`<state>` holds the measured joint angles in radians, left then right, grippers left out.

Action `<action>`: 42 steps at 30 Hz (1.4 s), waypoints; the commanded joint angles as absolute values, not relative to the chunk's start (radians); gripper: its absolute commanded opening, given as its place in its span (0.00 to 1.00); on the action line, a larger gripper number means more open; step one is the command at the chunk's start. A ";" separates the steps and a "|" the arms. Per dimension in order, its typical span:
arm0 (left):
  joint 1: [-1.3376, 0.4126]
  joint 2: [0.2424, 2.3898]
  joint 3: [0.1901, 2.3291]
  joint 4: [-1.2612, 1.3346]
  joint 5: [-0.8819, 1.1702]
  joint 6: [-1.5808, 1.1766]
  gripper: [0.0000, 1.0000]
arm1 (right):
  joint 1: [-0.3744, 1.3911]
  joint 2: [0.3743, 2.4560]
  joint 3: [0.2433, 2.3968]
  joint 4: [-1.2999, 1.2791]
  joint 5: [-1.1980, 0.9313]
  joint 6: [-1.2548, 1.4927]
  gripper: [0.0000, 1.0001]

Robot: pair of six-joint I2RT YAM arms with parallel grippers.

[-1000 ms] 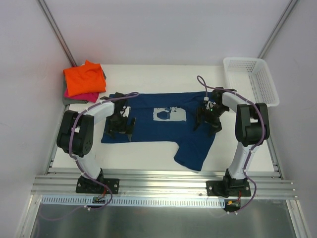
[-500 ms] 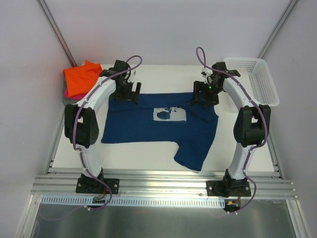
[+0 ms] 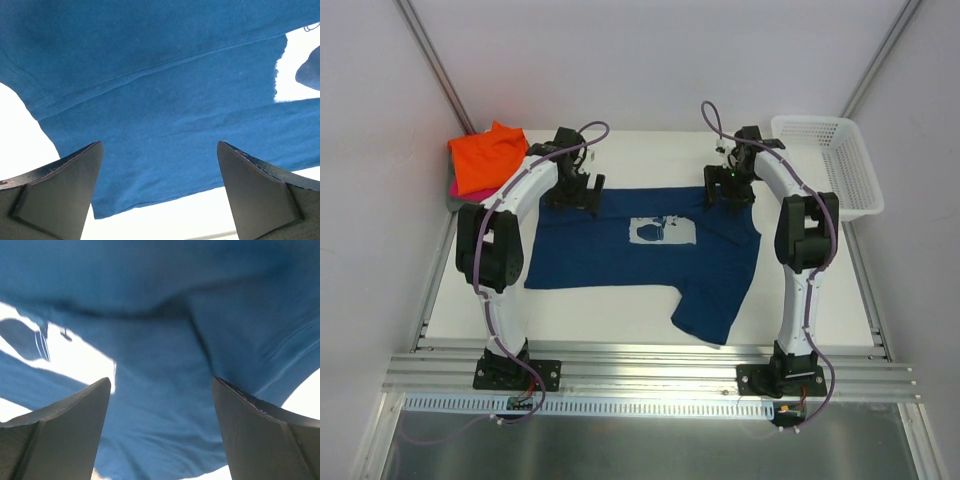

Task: Fold and stack the t-shirts
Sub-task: Fold the flattened tshirt in 1/3 of the way

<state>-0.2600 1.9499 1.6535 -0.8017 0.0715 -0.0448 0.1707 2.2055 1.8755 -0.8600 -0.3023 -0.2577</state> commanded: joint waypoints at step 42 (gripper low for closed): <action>-0.249 1.901 1.651 -0.822 0.055 -0.064 0.99 | 0.176 2.252 1.943 -0.868 -0.216 -0.348 0.53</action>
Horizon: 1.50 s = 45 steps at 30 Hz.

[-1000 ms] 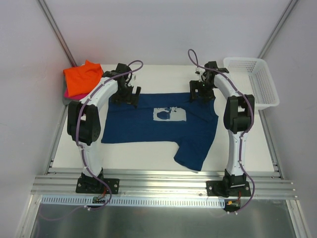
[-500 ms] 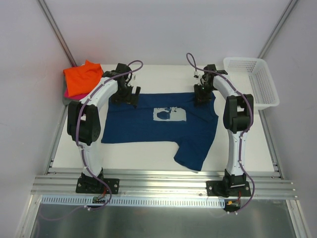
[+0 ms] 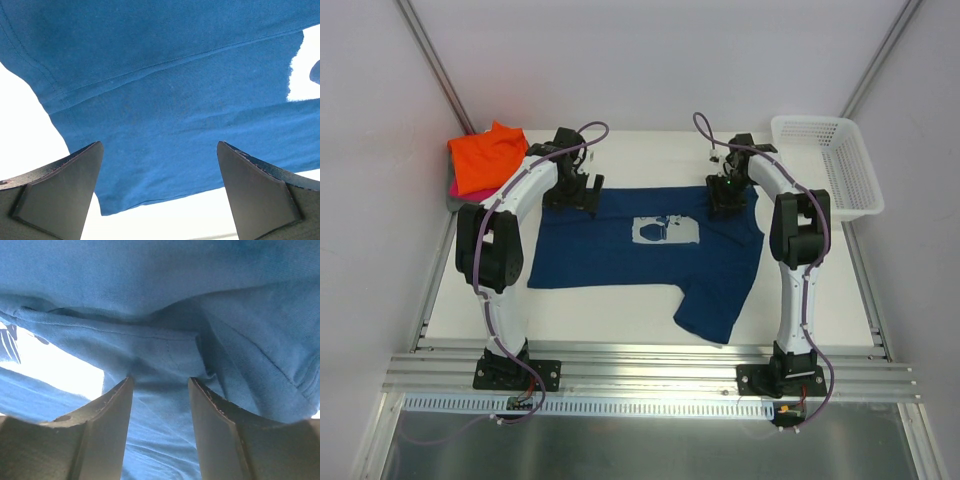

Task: Fold and stack the t-shirts
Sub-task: Fold the flattened tshirt in 1/3 of the way

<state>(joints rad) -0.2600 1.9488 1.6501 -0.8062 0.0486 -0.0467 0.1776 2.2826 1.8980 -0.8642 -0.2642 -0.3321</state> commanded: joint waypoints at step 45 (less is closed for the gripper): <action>-0.245 1.922 1.663 -0.815 0.055 -0.077 0.99 | 0.199 2.065 1.807 -0.894 -0.215 -0.296 0.01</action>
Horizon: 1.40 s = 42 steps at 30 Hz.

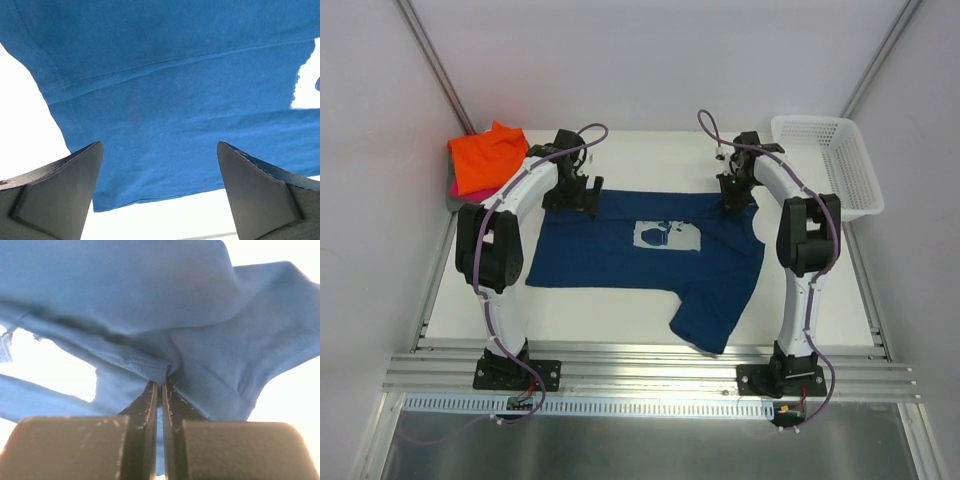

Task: Fold and stack the t-shirts
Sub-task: Fold the flattened tshirt in 1/3 of the way

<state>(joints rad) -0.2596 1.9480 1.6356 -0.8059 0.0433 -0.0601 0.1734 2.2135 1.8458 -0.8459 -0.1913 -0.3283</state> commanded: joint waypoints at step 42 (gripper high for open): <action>-0.239 1.891 1.637 -0.815 0.092 -0.083 0.99 | 0.219 2.151 1.852 -0.891 -0.156 -0.362 0.01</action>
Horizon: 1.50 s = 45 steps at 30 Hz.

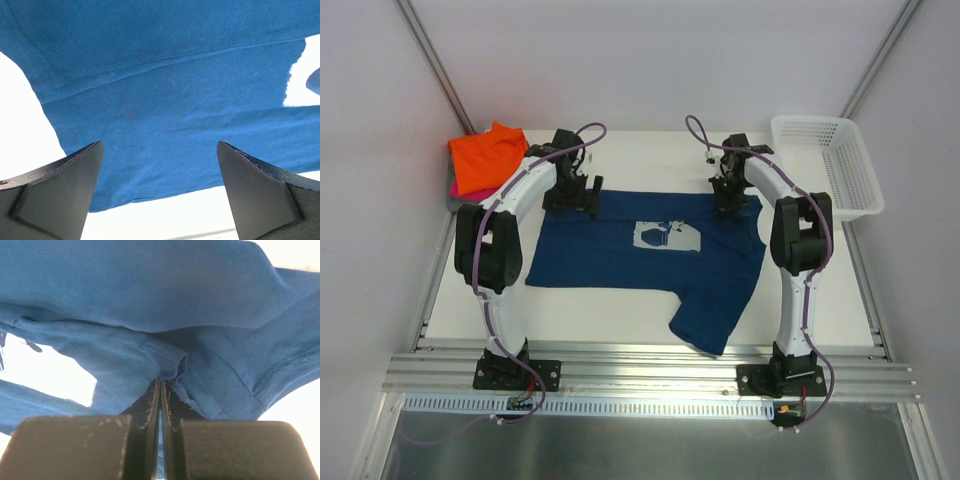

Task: Fold and stack the t-shirts
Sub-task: Fold the flattened tshirt in 1/3 of the way

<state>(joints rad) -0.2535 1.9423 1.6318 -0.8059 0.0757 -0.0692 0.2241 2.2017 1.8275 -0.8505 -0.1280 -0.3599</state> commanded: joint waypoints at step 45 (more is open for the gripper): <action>-0.253 1.821 1.621 -0.815 0.078 -0.071 0.99 | 0.287 2.101 1.678 -0.877 -0.302 -0.311 0.72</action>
